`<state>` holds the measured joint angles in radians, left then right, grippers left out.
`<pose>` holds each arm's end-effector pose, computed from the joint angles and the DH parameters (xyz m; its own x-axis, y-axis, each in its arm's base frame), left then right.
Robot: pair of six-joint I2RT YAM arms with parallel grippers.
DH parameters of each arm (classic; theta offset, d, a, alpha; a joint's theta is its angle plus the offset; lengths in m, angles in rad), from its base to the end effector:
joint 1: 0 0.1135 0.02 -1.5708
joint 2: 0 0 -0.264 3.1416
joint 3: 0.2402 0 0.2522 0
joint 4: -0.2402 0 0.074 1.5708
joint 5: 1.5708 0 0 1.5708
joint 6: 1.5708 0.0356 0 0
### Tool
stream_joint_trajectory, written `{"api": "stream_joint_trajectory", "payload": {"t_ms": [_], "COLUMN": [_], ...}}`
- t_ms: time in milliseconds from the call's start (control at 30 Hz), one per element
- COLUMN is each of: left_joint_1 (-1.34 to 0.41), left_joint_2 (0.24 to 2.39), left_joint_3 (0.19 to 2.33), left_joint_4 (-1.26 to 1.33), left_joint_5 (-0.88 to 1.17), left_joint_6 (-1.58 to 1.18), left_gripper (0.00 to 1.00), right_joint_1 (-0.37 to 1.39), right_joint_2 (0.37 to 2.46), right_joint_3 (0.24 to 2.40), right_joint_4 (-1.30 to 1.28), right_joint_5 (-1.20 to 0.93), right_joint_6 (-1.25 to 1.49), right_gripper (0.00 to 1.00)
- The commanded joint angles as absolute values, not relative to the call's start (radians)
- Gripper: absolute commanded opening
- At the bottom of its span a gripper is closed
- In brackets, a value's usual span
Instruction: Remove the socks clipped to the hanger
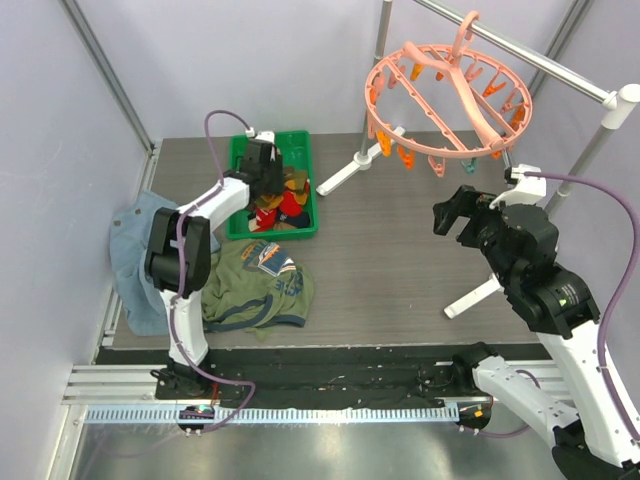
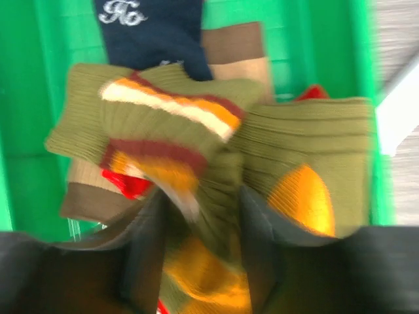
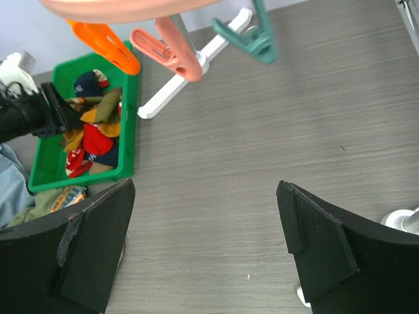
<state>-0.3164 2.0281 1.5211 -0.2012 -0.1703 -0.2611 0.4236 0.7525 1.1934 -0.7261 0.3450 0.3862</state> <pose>0.4416 -0.1382 0.2129 -0.6448 -0.0566 -0.7622 0.0185 0.9958 -0.0896 0.1202 0.0410 0.4225 -0.2719 0.2663 -0.9248 0.0123 0.9618 0.2733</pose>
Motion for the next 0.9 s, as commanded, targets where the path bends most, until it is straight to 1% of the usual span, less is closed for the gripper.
{"api": "stream_joint_trajectory", "payload": {"t_ms": [0,33,67,133,167,200,233,267,333,433,467,533,633,667,767,867], "left_joint_1": [-0.322,-0.322,-0.322,-0.322,-0.322,-0.322,-0.321,-0.322,-0.324,-0.324,-0.324,-0.324,-0.327,-0.327,-0.327,-0.327], "left_joint_2": [1.89,1.843,1.821,1.745,1.711,1.683,1.655,1.591,1.522,1.398,1.303,1.202,1.102,1.036,0.921,0.853], "left_joint_3": [1.552,1.546,1.542,1.525,1.514,1.488,1.474,1.459,1.413,1.353,1.295,1.214,1.11,1.083,0.996,0.919], "left_joint_4": [-0.216,-0.224,-0.236,-0.248,-0.25,-0.252,-0.252,-0.252,-0.253,-0.253,-0.236,-0.207,-0.158,-0.146,-0.103,-0.049], "left_joint_5": [-0.086,-0.08,-0.078,-0.072,-0.068,-0.064,-0.055,-0.023,0.029,0.193,0.307,0.401,0.465,0.497,0.538,0.551], "left_joint_6": [-0.296,-0.296,-0.293,-0.291,-0.294,-0.299,-0.302,-0.302,-0.305,-0.322,-0.363,-0.399,-0.44,-0.442,-0.445,-0.456], "left_gripper": [0.57,0.61,0.69,0.77,0.88,0.93,0.97,1.0,1.0,1.0,1.0,1.0,1.0,1.0,1.0,1.0], "right_joint_1": [0.428,0.426,0.428,0.426,0.428,0.426,0.428,0.426,0.426,0.428,0.428,0.426,0.426,0.426,0.428,0.428], "right_joint_2": [0.773,0.772,0.769,0.761,0.758,0.753,0.749,0.744,0.739,0.738,0.739,0.738,0.73,0.727,0.724,0.729], "right_joint_3": [1.209,1.209,1.21,1.209,1.209,1.207,1.206,1.204,1.2,1.186,1.181,1.17,1.145,1.137,1.109,1.082], "right_joint_4": [-0.71,-0.71,-0.704,-0.701,-0.701,-0.701,-0.701,-0.701,-0.7,-0.671,-0.657,-0.635,-0.591,-0.578,-0.54,-0.491], "right_joint_5": [0.34,0.341,0.341,0.362,0.367,0.374,0.376,0.37,0.33,0.278,0.235,0.2,0.16,0.152,0.123,0.078], "right_joint_6": [0.359,0.354,0.351,0.351,0.354,0.357,0.362,0.364,0.367,0.393,0.423,0.44,0.463,0.468,0.494,0.5], "right_gripper": [1.0,1.0,1.0,1.0,1.0,1.0,1.0,1.0,1.0,1.0,1.0,1.0,1.0,1.0,1.0,1.0]}}
